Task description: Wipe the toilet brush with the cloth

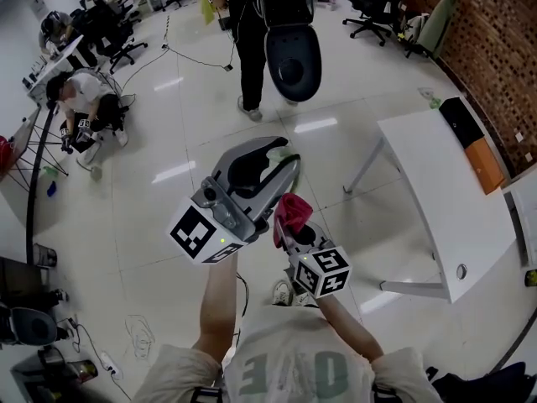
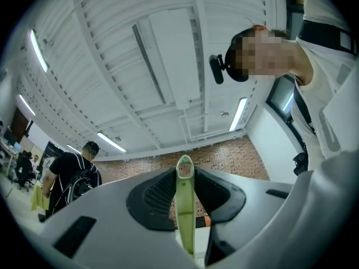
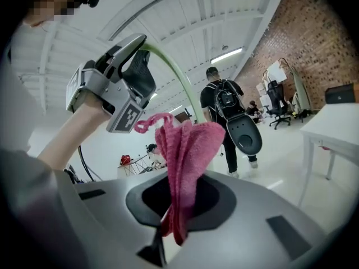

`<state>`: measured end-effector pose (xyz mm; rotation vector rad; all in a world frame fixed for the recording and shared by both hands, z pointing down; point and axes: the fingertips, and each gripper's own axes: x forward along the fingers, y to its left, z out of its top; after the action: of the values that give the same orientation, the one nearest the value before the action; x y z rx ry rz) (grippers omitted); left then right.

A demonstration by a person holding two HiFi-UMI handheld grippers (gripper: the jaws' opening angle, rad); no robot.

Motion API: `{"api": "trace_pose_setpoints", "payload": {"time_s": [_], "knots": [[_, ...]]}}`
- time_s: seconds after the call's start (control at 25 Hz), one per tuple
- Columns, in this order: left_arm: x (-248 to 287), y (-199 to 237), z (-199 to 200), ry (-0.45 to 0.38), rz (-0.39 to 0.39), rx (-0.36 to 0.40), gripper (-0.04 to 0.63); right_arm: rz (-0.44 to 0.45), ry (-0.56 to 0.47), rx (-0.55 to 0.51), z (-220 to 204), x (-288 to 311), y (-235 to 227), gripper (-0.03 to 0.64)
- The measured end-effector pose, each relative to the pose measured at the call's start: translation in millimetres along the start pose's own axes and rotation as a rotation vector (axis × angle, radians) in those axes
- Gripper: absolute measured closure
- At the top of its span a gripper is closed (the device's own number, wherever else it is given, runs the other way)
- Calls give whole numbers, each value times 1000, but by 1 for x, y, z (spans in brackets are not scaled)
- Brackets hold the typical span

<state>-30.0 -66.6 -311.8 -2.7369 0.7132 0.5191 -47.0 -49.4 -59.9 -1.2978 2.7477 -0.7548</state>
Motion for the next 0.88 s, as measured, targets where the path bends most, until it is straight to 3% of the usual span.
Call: {"api": "trace_pose_setpoints", "payload": {"time_s": [0.28,0.48,0.72,0.88], "knots": [[-2,-7,-9,36,4,28,488,-4,19,60,4,-9,-2,586],[5,-24,-21,80,-59,30,488,-18,50,-28,13,-9,-4,586],[3,-29,-41,105,-49,-33,488,-61,-92,-81,59,-16,-9,586],[4,-30,-50,122,-44,-45,488,-26,-205,-125,94,-24,5,586]]}}
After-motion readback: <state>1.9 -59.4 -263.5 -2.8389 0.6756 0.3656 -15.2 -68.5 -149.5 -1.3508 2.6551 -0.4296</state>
